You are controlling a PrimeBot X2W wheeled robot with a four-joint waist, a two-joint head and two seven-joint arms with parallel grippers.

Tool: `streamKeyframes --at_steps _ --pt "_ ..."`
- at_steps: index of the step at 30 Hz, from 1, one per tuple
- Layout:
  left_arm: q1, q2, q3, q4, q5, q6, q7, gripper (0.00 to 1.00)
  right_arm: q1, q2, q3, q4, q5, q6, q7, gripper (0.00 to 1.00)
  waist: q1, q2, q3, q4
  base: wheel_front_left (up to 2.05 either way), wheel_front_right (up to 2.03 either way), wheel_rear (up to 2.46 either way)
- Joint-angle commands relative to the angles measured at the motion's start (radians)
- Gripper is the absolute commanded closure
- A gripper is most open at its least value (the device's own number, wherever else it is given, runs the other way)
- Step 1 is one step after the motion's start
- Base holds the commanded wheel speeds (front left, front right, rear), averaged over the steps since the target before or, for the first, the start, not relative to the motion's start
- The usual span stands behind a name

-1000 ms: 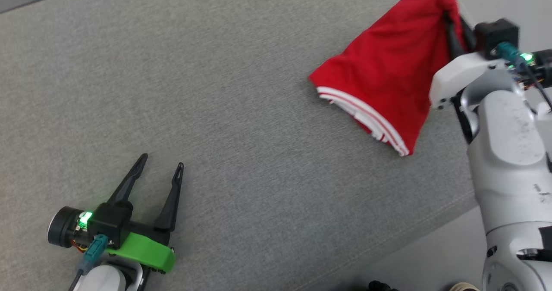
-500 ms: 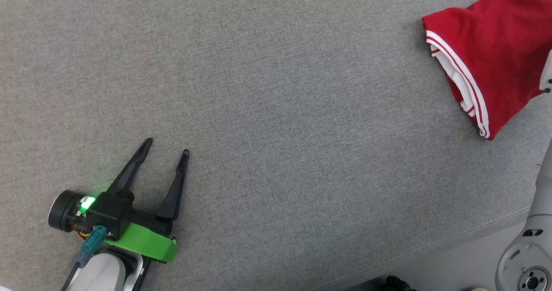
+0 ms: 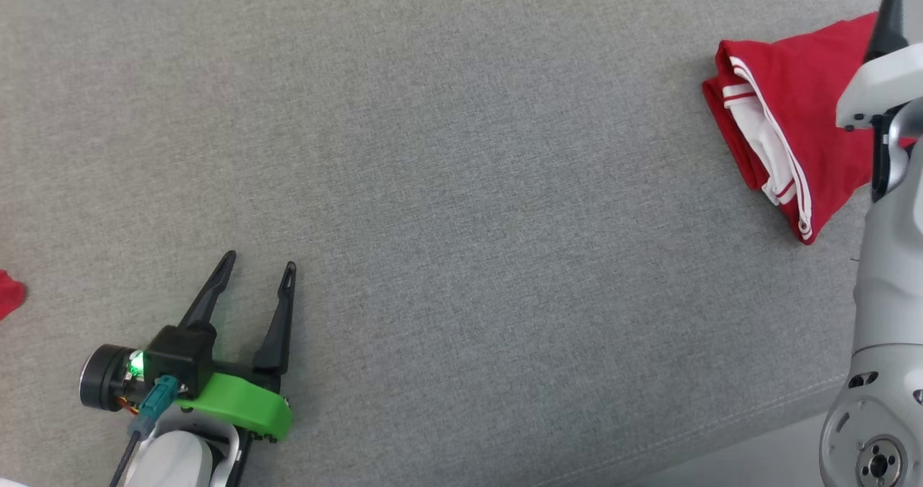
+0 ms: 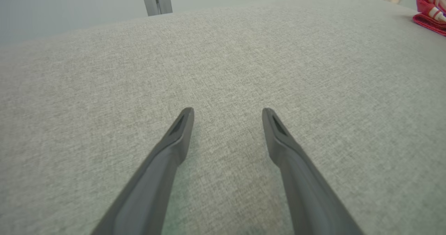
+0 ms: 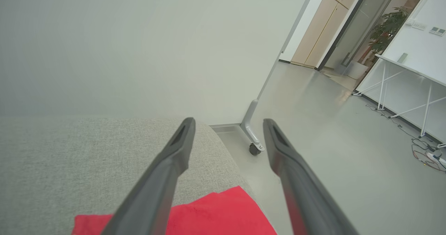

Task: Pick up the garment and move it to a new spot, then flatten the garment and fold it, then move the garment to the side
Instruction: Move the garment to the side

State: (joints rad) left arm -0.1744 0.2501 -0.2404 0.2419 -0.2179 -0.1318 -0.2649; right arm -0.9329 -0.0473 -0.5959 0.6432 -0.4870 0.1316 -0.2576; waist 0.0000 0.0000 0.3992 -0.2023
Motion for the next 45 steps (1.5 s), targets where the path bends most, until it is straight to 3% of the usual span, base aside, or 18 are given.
streamKeyframes --at_steps 1,8,20,27,33,45 --pt "0.005 -0.009 0.019 0.011 0.011 0.003 0.002 0.00 0.011 -0.006 0.042 0.004 0.028 -0.002 -0.006 0.00 0.0000 0.0000 -0.052 0.035 0.00 0.00 0.00" --pt "-0.002 -0.056 0.145 0.070 0.018 0.003 0.002 0.00 0.131 -0.005 0.314 -0.083 0.288 -0.002 -0.008 0.00 0.0000 0.0000 -0.124 0.099 0.00 0.00 0.00" --pt "0.016 -0.100 0.300 0.113 0.037 0.003 0.002 0.00 0.393 -0.004 0.559 -0.154 0.536 -0.002 -0.008 0.00 0.0000 0.0000 -0.208 0.174 0.00 0.00 0.00" --pt "0.082 -0.127 0.322 0.116 0.050 0.003 0.002 0.00 0.538 -0.006 0.614 -0.196 0.600 -0.002 -0.008 0.00 0.0000 0.0000 -0.274 0.190 0.00 0.00 0.00" --pt "0.169 -0.167 0.326 0.117 0.082 0.003 0.002 0.00 0.663 -0.005 0.601 -0.195 0.632 -0.002 -0.008 0.00 0.0000 0.0000 -0.356 0.206 0.00 0.00 0.00" --pt "0.255 -0.197 0.297 0.089 0.092 0.003 0.002 0.00 0.787 -0.006 0.611 -0.180 0.637 -0.002 -0.008 0.00 0.0000 0.0000 -0.419 0.239 0.00 0.00 0.00"
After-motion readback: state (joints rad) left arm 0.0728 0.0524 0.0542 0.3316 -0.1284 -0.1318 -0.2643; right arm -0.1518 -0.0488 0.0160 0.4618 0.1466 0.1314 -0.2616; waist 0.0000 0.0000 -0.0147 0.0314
